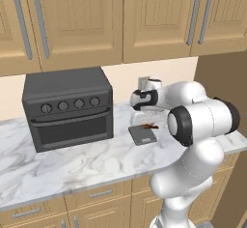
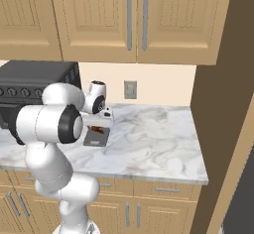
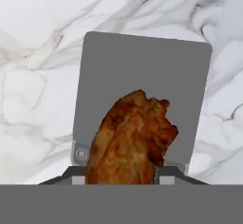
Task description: Take the chicken drumstick from the fridge and place it on the digital scale on the counter by the fridge. Wait a few seconds for a reading, then move it to the plate on the dining counter.
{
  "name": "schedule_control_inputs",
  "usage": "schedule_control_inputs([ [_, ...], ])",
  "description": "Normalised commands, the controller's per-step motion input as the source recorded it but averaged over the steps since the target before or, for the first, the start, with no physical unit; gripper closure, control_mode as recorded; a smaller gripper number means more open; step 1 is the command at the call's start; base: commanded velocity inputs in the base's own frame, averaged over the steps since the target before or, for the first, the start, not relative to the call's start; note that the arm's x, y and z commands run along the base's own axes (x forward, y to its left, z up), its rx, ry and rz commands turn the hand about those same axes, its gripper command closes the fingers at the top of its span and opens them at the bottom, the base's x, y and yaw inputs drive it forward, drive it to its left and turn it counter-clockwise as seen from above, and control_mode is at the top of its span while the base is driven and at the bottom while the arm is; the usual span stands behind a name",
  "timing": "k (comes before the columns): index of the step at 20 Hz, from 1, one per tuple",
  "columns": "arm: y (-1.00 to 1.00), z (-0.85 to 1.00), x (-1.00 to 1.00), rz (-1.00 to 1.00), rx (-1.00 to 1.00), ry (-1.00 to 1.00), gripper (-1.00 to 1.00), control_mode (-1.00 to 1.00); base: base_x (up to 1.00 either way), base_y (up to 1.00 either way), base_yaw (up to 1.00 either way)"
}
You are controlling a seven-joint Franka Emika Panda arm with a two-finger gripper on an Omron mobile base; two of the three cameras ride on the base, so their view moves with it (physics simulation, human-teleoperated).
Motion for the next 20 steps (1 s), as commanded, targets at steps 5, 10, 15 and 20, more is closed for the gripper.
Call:
schedule_control_inputs([
  [5,0.0,-0.49,0.32,0.0,0.0,0.02,1.0,-1.0,0.0,0.0,0.0],
  [10,0.0,-0.48,0.04,0.0,0.0,0.0,1.0,-1.0,0.0,0.0,0.0],
  [15,0.01,-0.42,-0.06,0.0,0.0,0.0,1.0,-1.0,0.0,0.0,0.0],
  [20,0.02,-0.25,-0.34,0.0,0.0,-0.02,1.0,-1.0,0.0,0.0,0.0],
])
